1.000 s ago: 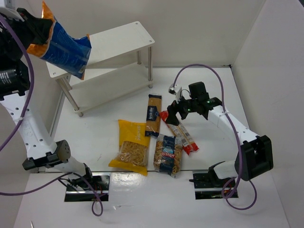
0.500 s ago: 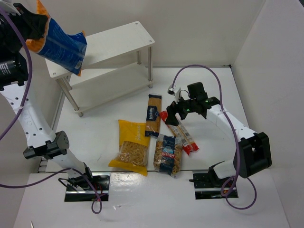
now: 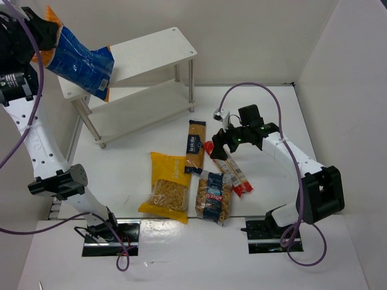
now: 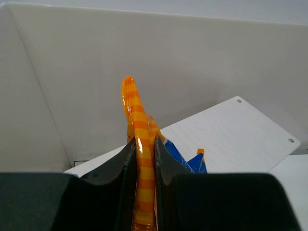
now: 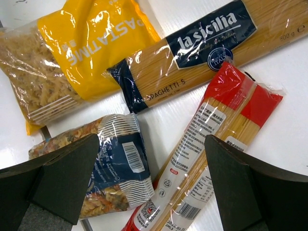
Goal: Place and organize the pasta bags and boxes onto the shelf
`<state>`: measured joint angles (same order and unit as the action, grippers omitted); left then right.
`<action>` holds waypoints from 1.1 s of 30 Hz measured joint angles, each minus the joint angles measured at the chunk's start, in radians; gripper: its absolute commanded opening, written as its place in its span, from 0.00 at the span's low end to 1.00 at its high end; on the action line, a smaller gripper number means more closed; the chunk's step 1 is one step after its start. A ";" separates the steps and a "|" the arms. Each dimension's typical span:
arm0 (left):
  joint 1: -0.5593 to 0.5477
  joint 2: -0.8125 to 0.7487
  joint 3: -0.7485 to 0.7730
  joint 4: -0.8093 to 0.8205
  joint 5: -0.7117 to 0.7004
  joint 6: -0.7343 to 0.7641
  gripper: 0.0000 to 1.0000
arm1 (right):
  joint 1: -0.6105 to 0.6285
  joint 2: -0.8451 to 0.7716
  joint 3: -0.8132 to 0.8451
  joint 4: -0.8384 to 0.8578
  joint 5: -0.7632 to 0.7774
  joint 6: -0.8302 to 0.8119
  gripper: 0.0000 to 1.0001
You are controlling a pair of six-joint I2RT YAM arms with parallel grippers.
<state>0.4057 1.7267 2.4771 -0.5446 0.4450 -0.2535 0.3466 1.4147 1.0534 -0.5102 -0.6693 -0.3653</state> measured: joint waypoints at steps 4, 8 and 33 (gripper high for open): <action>0.000 0.000 -0.064 0.050 -0.026 0.020 0.00 | -0.005 0.002 0.000 0.000 -0.005 0.000 0.99; 0.002 0.000 -0.148 0.115 -0.057 0.045 0.00 | -0.010 0.003 0.000 0.000 -0.011 0.000 0.99; -0.064 0.002 -0.520 0.338 -0.257 0.199 0.00 | -0.021 0.042 0.000 -0.001 -0.039 0.000 0.99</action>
<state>0.3412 1.7283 1.9568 -0.2066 0.1879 -0.0547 0.3260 1.4567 1.0534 -0.5110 -0.7086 -0.3653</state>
